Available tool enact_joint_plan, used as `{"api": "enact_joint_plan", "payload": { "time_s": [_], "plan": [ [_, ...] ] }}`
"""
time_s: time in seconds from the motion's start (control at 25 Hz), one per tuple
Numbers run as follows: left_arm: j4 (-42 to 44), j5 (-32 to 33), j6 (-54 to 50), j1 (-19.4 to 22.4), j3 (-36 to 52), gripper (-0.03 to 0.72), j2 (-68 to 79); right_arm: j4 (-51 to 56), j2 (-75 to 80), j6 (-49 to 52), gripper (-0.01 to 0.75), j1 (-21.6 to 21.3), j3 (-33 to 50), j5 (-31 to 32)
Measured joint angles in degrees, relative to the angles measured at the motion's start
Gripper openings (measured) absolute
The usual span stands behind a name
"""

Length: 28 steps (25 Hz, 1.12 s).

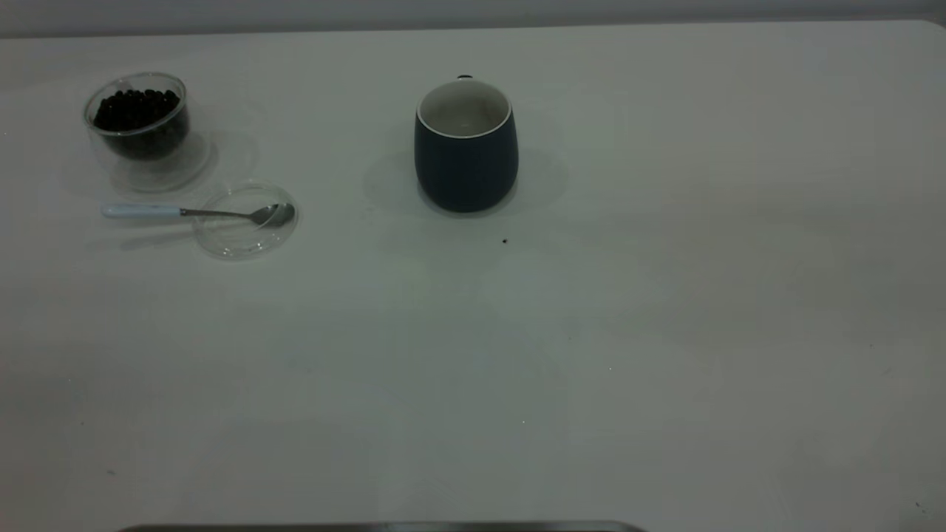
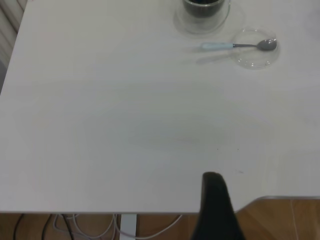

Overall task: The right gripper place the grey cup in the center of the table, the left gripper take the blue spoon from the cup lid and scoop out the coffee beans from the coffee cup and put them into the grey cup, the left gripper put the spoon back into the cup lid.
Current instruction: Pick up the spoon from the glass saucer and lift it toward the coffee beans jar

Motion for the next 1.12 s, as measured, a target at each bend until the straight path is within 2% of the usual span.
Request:
{"api": "enact_joint_plan", "payload": {
  "time_s": [0.36,0.56,0.72,0.92,1.12],
  "plan": [
    [0.0,0.0,0.0,0.0,0.0,0.592,0.0,-3.8,-23.5,2.5,0.462,-14.8,3.9,-2.9],
    [0.0,0.0,0.0,0.0,0.0,0.592,0.0,-4.3,-29.0,3.6,0.462,-20.4,3.9,-2.9],
    [0.0,0.0,0.0,0.0,0.0,0.592,0.0,-4.4,-31.7,3.9,0.462,-22.6,3.9,-2.7],
    [0.0,0.0,0.0,0.0,0.0,0.592,0.0,-4.4,-34.8,4.0,0.462,-23.1,4.0,-2.2],
    [0.0,0.0,0.0,0.0,0.0,0.592,0.0,-4.1,-36.1,4.8,0.462,-23.2,9.3,-4.3]
  ]
}}
